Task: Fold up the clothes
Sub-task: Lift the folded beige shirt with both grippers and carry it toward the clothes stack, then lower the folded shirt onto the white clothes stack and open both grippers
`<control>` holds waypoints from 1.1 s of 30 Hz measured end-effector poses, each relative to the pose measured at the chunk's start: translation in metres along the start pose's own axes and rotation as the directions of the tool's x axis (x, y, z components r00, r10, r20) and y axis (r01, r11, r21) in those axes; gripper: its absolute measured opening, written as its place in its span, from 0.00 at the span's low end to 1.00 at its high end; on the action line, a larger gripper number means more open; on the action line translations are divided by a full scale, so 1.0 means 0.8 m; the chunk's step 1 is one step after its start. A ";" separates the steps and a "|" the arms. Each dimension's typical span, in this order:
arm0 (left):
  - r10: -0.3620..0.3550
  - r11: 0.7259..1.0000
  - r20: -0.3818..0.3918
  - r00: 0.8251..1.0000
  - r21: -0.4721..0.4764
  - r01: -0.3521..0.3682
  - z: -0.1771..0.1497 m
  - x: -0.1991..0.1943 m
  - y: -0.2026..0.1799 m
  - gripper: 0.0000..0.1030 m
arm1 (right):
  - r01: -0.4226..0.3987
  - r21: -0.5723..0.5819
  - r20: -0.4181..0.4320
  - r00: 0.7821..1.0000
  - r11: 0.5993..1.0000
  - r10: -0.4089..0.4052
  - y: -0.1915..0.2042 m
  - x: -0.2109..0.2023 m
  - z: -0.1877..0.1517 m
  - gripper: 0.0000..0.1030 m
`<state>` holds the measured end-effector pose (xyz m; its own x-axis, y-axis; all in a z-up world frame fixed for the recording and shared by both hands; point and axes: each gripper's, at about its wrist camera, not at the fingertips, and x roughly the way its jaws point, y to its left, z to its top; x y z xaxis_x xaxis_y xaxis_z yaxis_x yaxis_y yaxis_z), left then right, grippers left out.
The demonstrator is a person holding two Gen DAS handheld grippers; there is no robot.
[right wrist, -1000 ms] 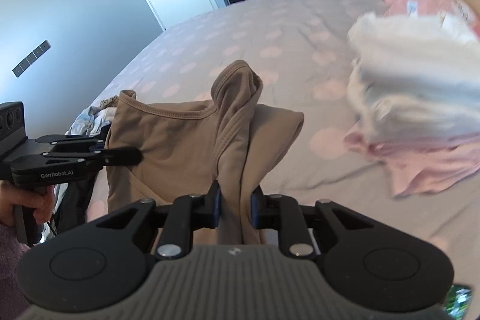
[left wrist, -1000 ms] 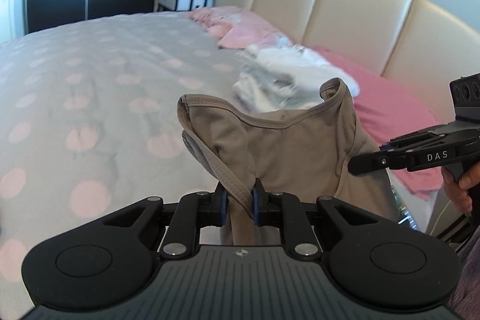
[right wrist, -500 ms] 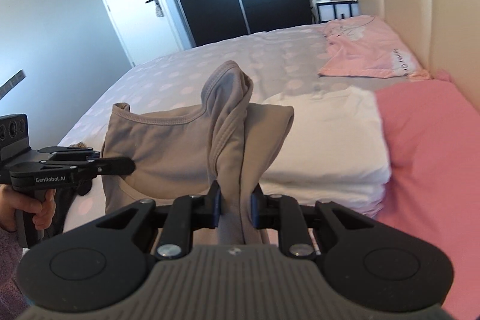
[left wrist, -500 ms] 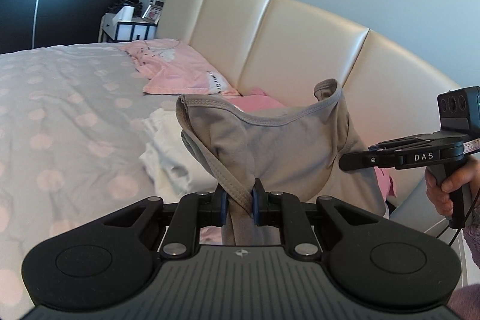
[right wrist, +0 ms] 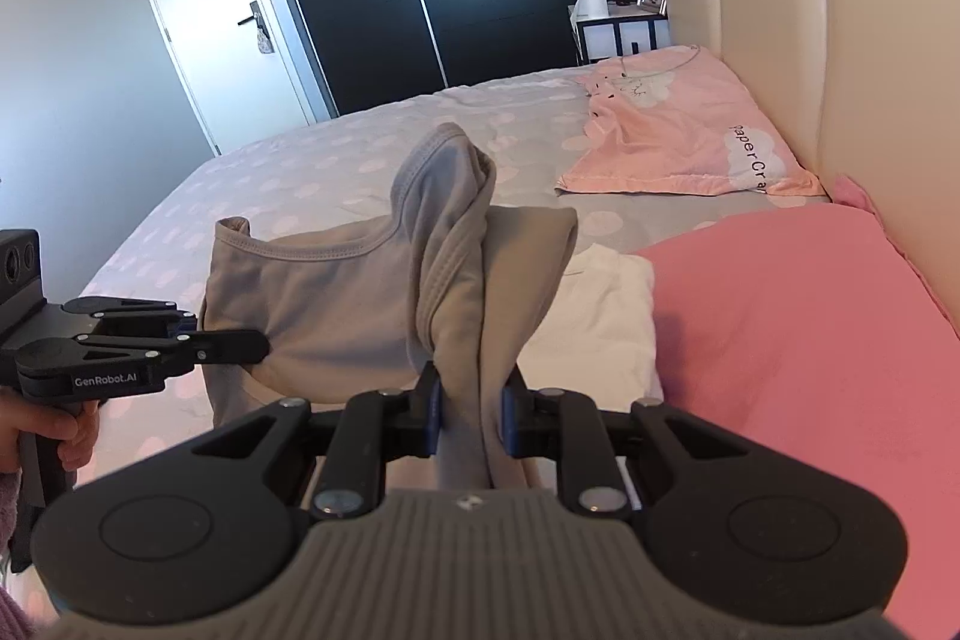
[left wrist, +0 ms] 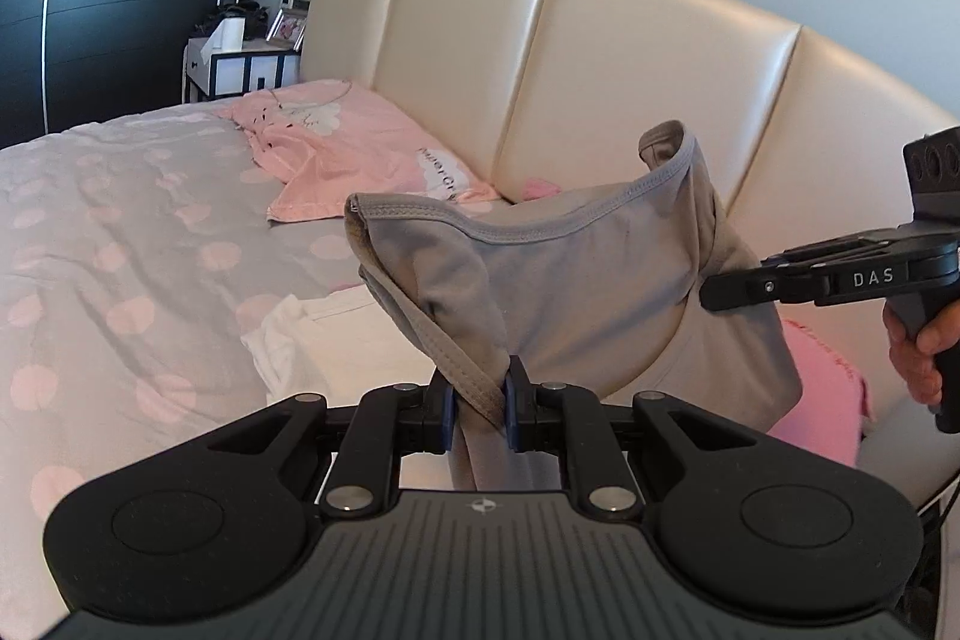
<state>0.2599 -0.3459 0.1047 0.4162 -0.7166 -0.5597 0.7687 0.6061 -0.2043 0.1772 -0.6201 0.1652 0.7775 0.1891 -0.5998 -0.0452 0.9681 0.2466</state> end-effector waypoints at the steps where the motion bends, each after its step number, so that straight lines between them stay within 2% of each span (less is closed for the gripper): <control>1: 0.009 1.000 -0.007 1.000 0.011 -0.009 0.003 0.011 0.004 0.13 | -0.005 0.007 -0.002 1.000 1.000 0.005 -0.008 0.011 0.003 0.21; 6: 0.039 0.999 -0.046 0.998 0.021 -0.039 0.019 0.054 0.028 0.13 | -0.024 0.043 -0.020 0.999 0.999 0.024 -0.042 0.068 0.014 0.21; 10: 0.052 0.998 -0.072 0.996 0.027 -0.050 0.014 0.088 0.047 0.14 | -0.015 0.085 -0.038 0.999 0.996 0.018 -0.064 0.115 0.010 0.22; 14: 0.071 0.997 -0.080 0.994 -0.029 -0.073 0.002 0.115 0.070 0.18 | -0.001 0.120 -0.032 0.999 0.993 0.004 -0.083 0.153 -0.003 0.24; 17: 0.082 0.994 -0.066 0.994 -0.071 -0.086 -0.003 0.123 0.085 0.26 | 0.031 0.175 0.004 0.999 0.984 -0.032 -0.098 0.163 -0.013 0.32; 19: 0.109 0.989 -0.040 0.993 -0.098 -0.112 -0.005 0.115 0.089 0.47 | 0.058 0.208 0.044 0.997 0.976 -0.068 -0.106 0.157 -0.019 0.43; 20: 0.129 0.986 -0.014 0.992 -0.104 -0.130 -0.005 0.108 0.089 0.50 | 0.071 0.212 0.068 0.994 0.975 -0.087 -0.107 0.150 -0.020 0.44; 23: 0.151 0.983 0.052 0.987 -0.112 -0.145 0.002 0.081 0.085 0.50 | 0.088 0.210 0.120 0.986 0.974 -0.115 -0.098 0.141 -0.025 0.42; 25: 0.155 0.982 0.072 0.985 -0.117 -0.146 0.007 0.069 0.079 0.50 | 0.091 0.204 0.149 0.981 0.975 -0.123 -0.088 0.140 -0.028 0.34; 28: 0.148 0.984 0.116 0.982 -0.115 -0.135 0.005 0.052 0.056 0.37 | 0.097 0.196 0.191 0.972 0.976 -0.134 -0.073 0.139 -0.033 0.28; 30: 0.144 0.987 0.140 0.980 -0.086 -0.133 -0.003 0.050 0.034 0.35 | 0.100 0.190 0.219 0.965 0.977 -0.142 -0.063 0.138 -0.037 0.26; 33: 0.180 0.983 0.156 0.971 -0.076 -0.170 -0.019 0.060 0.006 0.31 | 0.106 0.182 0.261 0.953 0.978 -0.152 -0.047 0.137 -0.042 0.24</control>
